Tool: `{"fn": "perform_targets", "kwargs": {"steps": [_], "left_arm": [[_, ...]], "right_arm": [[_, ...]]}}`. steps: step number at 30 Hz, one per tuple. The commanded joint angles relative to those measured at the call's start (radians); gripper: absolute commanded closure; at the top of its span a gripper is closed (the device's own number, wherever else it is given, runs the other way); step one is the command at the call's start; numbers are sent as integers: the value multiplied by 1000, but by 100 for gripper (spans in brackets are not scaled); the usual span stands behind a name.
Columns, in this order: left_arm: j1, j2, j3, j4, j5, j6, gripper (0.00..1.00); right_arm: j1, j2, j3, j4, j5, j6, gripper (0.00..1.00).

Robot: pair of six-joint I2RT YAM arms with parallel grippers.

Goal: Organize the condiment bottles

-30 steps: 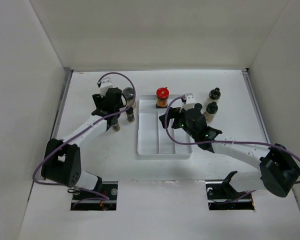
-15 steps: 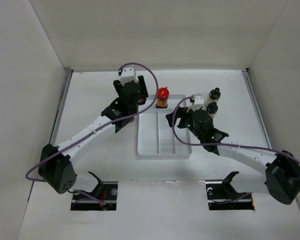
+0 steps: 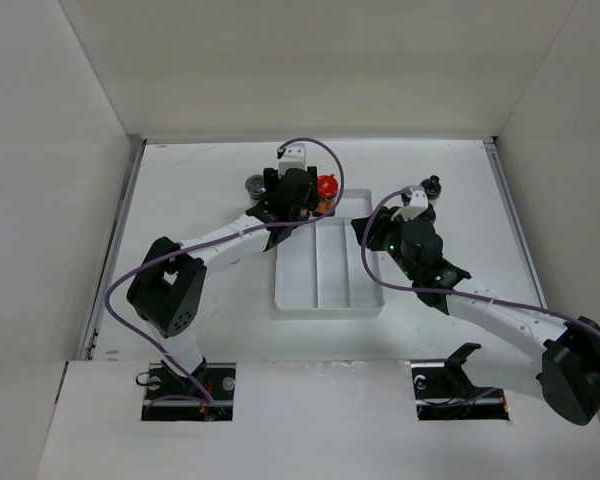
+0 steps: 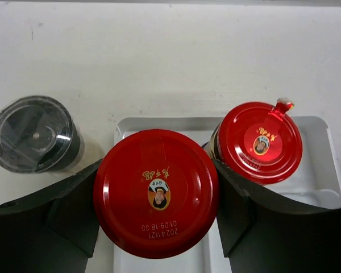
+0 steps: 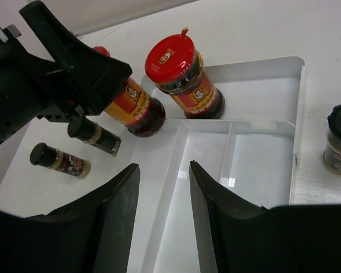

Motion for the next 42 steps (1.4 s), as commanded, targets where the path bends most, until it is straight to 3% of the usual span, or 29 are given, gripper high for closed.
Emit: {"fn": "perform_targets", "kwargs": {"steps": [1, 10, 17, 20, 25, 29, 31, 33, 36, 38, 42], "left_arm": [[12, -30, 95, 202, -9, 15, 69], [56, 22, 112, 245, 5, 38, 69], [55, 80, 100, 249, 28, -1, 67], [58, 94, 89, 261, 22, -2, 59], [49, 88, 57, 284, 20, -16, 35], [34, 24, 15, 315, 13, -15, 21], [24, -30, -23, 349, 13, -15, 15], [12, -91, -67, 383, 22, -28, 11], [-17, -197, -132, 403, 23, -47, 8], [-43, -269, -191, 421, 23, -48, 10], [-97, -412, -343, 475, 37, -58, 27]], "right_arm": [[-4, 11, 3, 63, -2, 11, 52], [-2, 31, 10, 63, -6, 6, 49], [-4, 27, 7, 63, -6, 6, 39], [-4, 27, 7, 63, -6, 5, 34], [-5, 18, 4, 63, -1, 2, 21], [-7, 12, 3, 63, 7, 0, 18], [-13, 4, 3, 60, 10, -3, 20], [-21, -8, 3, 54, 17, -3, 30], [-37, -36, 15, 25, 40, -3, 62], [-51, -50, 36, -27, 65, -3, 74], [-99, -50, 79, -154, 152, -10, 73]]}}
